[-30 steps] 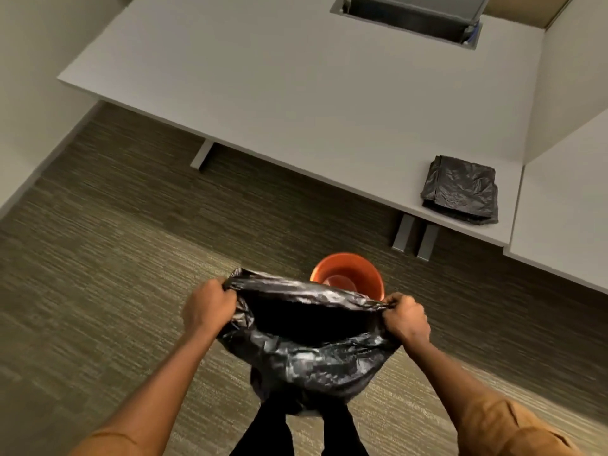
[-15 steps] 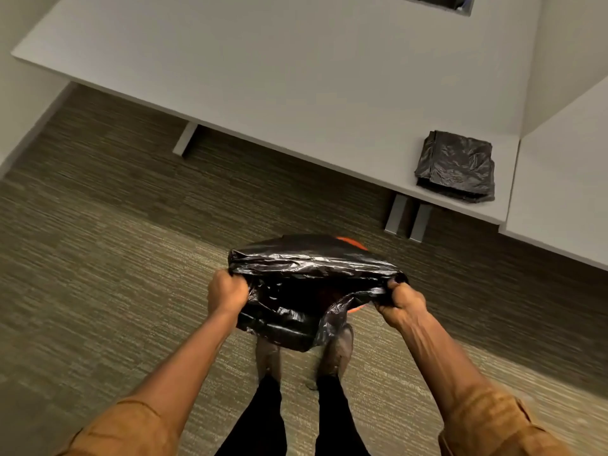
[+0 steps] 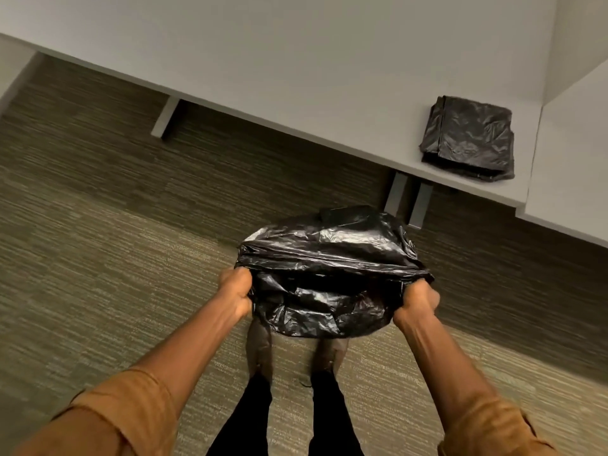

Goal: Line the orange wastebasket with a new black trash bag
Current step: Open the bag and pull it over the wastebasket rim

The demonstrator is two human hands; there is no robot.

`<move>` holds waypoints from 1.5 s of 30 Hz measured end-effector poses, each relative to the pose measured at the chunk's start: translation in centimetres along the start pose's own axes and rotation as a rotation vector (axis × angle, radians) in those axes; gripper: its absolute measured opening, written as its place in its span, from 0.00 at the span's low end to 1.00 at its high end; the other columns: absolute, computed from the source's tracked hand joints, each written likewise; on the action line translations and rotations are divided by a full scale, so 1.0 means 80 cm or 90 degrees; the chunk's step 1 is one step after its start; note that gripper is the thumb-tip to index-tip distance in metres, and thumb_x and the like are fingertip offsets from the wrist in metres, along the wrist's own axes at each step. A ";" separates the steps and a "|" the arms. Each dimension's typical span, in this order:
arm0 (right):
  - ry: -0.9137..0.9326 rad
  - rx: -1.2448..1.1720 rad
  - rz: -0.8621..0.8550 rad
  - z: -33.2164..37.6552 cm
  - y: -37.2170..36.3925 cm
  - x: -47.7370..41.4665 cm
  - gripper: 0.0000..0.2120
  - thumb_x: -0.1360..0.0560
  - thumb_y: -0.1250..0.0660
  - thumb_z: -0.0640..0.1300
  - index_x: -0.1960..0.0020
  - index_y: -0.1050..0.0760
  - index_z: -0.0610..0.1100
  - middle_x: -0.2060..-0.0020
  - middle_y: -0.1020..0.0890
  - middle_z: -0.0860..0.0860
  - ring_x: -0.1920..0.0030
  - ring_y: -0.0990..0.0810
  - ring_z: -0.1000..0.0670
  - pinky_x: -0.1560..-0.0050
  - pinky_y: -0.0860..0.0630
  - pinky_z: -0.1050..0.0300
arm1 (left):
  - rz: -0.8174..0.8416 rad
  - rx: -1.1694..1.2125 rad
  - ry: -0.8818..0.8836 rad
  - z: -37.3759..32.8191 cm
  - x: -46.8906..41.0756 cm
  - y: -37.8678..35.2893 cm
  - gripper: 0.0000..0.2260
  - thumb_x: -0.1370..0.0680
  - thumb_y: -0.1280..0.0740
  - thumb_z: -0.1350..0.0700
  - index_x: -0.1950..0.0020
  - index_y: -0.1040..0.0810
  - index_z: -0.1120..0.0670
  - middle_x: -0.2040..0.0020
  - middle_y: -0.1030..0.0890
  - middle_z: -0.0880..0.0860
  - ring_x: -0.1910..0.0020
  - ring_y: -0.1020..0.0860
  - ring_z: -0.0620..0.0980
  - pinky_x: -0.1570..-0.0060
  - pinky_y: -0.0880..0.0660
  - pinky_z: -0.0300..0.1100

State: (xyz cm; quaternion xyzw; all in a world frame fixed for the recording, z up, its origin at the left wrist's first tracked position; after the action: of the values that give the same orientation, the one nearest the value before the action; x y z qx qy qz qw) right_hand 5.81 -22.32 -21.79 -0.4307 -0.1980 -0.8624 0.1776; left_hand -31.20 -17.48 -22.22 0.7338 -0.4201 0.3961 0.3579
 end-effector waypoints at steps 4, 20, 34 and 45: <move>0.076 0.070 0.005 -0.004 -0.001 -0.038 0.06 0.17 0.33 0.43 0.48 0.19 0.42 0.60 0.20 0.52 0.63 0.22 0.53 0.62 0.25 0.58 | 0.008 -0.015 -0.030 0.000 -0.015 -0.026 0.12 0.19 0.38 0.63 0.43 0.15 0.62 0.45 0.13 0.63 0.45 0.13 0.64 0.40 0.17 0.69; 0.046 0.267 -0.001 -0.088 -0.007 -0.190 0.21 0.18 0.36 0.57 0.45 0.19 0.38 0.45 0.18 0.43 0.46 0.18 0.41 0.42 0.18 0.42 | 0.038 -0.143 -0.045 0.077 -0.169 -0.080 0.17 0.18 0.41 0.54 0.52 0.13 0.56 0.51 0.10 0.59 0.56 0.12 0.58 0.52 0.13 0.54; 0.040 0.222 0.052 -0.123 -0.052 -0.294 0.23 0.15 0.39 0.63 0.32 0.22 0.47 0.43 0.19 0.48 0.55 0.20 0.51 0.53 0.23 0.54 | 0.065 -0.238 -0.055 0.108 -0.306 -0.125 0.21 0.17 0.42 0.46 0.46 0.12 0.55 0.47 0.10 0.56 0.46 0.12 0.59 0.39 0.14 0.59; -0.139 0.308 0.106 -0.217 -0.027 -0.348 0.37 0.20 0.45 0.76 0.40 0.17 0.45 0.48 0.10 0.40 0.51 0.11 0.37 0.65 0.13 0.45 | 0.038 -0.217 -0.006 0.159 -0.356 -0.139 0.16 0.14 0.41 0.52 0.46 0.15 0.55 0.41 0.11 0.60 0.42 0.13 0.60 0.37 0.15 0.59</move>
State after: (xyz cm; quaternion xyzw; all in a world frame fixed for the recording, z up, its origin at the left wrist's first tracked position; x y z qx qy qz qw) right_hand 8.84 -25.24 -54.42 -0.4812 -0.3801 -0.7206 0.3235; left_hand -27.11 -14.60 -54.97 0.6517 -0.5046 0.3259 0.4631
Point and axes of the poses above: each hand's wrist, its own x-axis away from the middle knuckle, its own y-axis out of the back of the hand, z = x × y, the point moved 7 cm from there along -x, towards the middle knuckle
